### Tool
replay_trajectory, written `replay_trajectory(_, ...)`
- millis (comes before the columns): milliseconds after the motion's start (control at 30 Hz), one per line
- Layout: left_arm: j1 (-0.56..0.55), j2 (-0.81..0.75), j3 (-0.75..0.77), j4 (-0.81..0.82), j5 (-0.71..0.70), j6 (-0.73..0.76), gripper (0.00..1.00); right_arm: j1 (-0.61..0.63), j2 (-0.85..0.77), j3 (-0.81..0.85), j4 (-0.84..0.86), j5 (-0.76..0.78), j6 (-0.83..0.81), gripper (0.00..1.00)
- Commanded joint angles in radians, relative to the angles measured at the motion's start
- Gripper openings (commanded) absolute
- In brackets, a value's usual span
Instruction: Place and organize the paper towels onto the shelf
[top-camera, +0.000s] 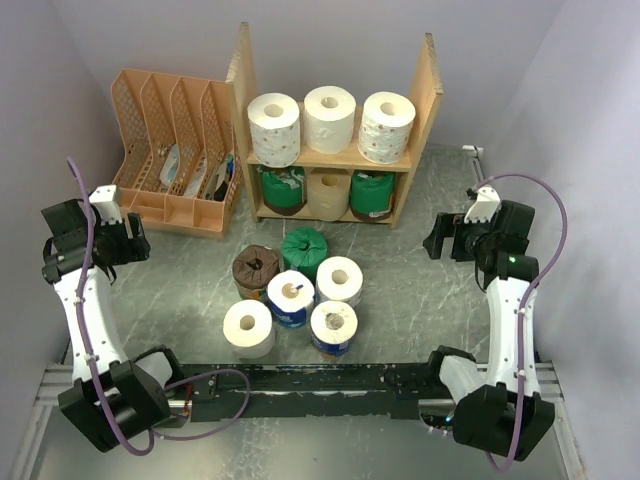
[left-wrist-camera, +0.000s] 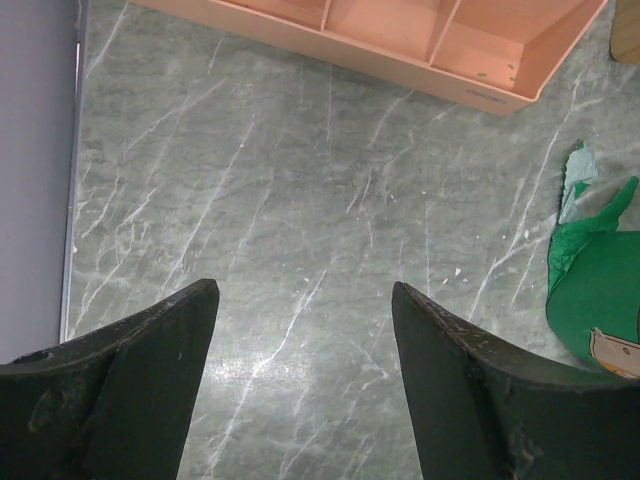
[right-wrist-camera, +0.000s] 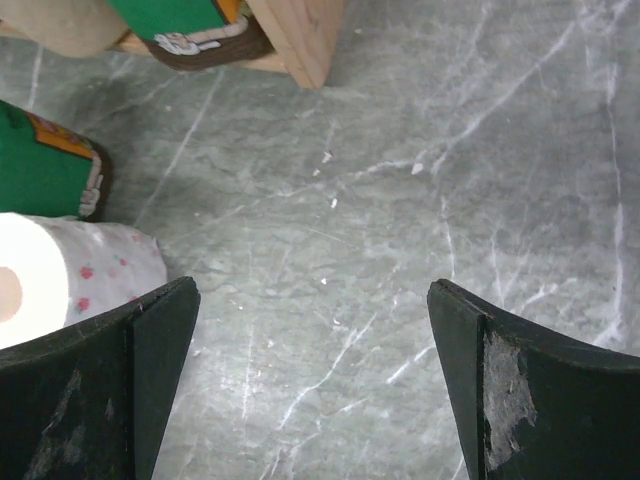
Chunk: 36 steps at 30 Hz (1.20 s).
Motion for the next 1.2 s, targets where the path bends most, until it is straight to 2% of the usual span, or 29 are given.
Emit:
replay_trajectory(0,-0.003,-0.023,0.004,0.007,0.016,0.002,0.82,0.006,-0.037,-0.040,0.050,0.092,0.007,1.00)
replay_trajectory(133,-0.002,-0.035,0.003,0.009,0.014,0.000,0.82,0.006,-0.093,-0.067,0.087,0.041,-0.011,1.00)
replay_trajectory(300,-0.003,-0.025,0.002,0.011,0.002,-0.004,0.81,0.006,-0.070,-0.060,0.031,-0.149,-0.119,1.00)
replay_trajectory(400,-0.003,-0.017,0.002,0.011,-0.002,-0.005,0.80,0.028,-0.070,-0.084,0.021,-0.247,-0.248,1.00)
replay_trajectory(533,-0.003,-0.005,0.002,0.012,-0.002,-0.004,0.79,0.160,0.081,0.093,-0.114,-0.170,-0.310,1.00)
replay_trajectory(633,-0.002,0.005,0.004,0.010,-0.005,-0.004,0.78,0.353,0.218,0.266,-0.225,-0.109,-0.324,1.00)
replay_trajectory(733,-0.003,0.005,0.003,0.010,-0.008,-0.004,0.78,0.517,0.284,0.391,-0.217,0.001,-0.285,1.00)
replay_trajectory(900,0.000,-0.015,-0.002,0.018,-0.032,-0.012,0.78,0.574,0.360,0.559,-0.232,-0.003,-0.365,0.99)
replay_trajectory(933,0.000,-0.018,-0.004,0.019,-0.035,-0.012,0.78,0.603,0.394,0.582,-0.257,0.043,-0.390,0.92)
replay_trajectory(1000,-0.001,-0.023,-0.004,0.019,-0.038,-0.013,0.78,0.674,0.470,0.630,-0.344,0.129,-0.443,0.55)
replay_trajectory(1033,-0.001,-0.025,-0.006,0.021,-0.041,-0.014,0.78,0.706,0.511,0.636,-0.388,0.173,-0.446,0.45)
replay_trajectory(1067,-0.001,-0.027,-0.006,0.024,-0.044,-0.016,0.78,0.744,0.530,0.629,-0.423,0.191,-0.460,0.47)
replay_trajectory(1167,-0.002,-0.022,-0.012,0.028,-0.047,-0.016,0.78,0.858,0.506,0.571,-0.485,0.173,-0.520,0.74)
